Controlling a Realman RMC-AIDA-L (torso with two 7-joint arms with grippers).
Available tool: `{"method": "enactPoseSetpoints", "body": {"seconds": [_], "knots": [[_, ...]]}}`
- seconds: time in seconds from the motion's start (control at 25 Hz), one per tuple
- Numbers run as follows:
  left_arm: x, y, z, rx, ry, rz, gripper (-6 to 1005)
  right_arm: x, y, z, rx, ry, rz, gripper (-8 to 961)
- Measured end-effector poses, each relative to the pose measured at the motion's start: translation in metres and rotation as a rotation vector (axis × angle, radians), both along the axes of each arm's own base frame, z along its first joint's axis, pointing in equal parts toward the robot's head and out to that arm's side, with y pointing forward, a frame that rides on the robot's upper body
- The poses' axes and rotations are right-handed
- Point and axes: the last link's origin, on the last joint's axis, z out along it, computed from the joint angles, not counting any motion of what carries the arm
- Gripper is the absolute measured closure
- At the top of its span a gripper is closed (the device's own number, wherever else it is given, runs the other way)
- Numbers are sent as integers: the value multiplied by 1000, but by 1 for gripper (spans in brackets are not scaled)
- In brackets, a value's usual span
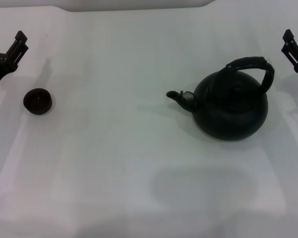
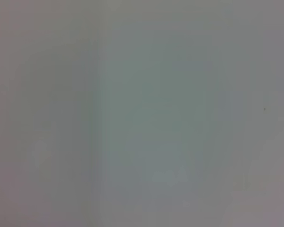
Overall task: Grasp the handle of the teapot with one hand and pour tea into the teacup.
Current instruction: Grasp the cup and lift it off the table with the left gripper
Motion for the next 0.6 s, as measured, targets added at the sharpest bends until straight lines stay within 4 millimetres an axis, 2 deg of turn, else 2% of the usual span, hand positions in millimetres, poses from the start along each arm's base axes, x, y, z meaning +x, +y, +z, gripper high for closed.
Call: {"method": "enactPoseSetpoints", "body": {"seconds": [0.6], "knots": [[3, 3, 1, -5, -22, -9, 136, 1, 0, 1, 3, 1, -6, 79]]}}
